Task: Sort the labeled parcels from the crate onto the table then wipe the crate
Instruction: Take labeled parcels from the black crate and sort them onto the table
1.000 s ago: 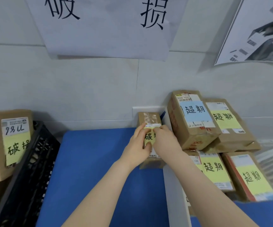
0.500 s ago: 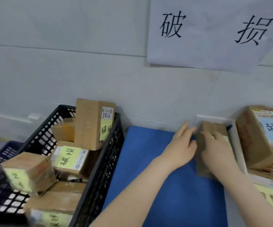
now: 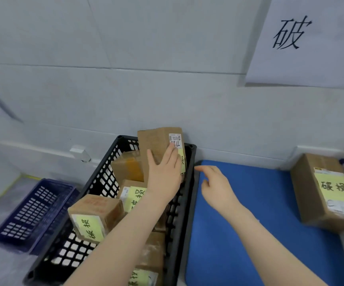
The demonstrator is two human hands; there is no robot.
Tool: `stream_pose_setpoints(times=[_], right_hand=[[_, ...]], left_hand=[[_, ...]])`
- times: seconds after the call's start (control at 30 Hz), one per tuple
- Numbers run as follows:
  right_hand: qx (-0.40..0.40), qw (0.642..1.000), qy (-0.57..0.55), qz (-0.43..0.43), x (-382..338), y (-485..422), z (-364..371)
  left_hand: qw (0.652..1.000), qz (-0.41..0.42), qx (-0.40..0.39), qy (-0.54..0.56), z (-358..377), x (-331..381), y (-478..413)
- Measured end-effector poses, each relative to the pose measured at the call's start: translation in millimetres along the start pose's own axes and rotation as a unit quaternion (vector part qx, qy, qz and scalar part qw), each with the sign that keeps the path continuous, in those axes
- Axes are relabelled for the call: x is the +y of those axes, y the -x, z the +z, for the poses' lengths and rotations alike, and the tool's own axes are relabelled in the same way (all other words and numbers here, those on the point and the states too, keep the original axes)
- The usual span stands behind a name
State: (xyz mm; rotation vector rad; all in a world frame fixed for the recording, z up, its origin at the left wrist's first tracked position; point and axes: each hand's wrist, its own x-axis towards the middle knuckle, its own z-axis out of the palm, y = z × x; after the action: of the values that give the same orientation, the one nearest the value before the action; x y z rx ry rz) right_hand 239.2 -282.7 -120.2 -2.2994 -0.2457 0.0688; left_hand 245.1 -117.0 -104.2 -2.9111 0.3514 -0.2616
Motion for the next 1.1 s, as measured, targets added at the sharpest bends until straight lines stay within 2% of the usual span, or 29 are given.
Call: stream_pose_setpoints(times=[0.13,0.2,0.4,0.63,0.87,1.1], right_hand=[[0.040,0.997,-0.039,-0.047,-22,-32,20],[0.055,0.996,-0.050,-0.056,-30,-47,33],[0.064,0.987,-0.146,0.019,-32,-77,49],[0.068,0.980,-0.183,-0.047,-41,-72,61],[0.078,0.973,-0.213,-0.031,-46,-77,64],[0.113,0.949,-0.289,-0.047,-53,-72,56]], left_hand=[[0.992,0.039,0.104,0.057,5,-32,9],[0.990,0.031,0.123,0.063,9,-40,14],[0.991,-0.008,0.112,0.075,14,-39,18],[0.988,-0.030,0.115,0.100,18,-49,28],[0.988,-0.050,0.095,0.108,21,-35,23],[0.981,-0.083,0.123,0.122,9,-39,18]])
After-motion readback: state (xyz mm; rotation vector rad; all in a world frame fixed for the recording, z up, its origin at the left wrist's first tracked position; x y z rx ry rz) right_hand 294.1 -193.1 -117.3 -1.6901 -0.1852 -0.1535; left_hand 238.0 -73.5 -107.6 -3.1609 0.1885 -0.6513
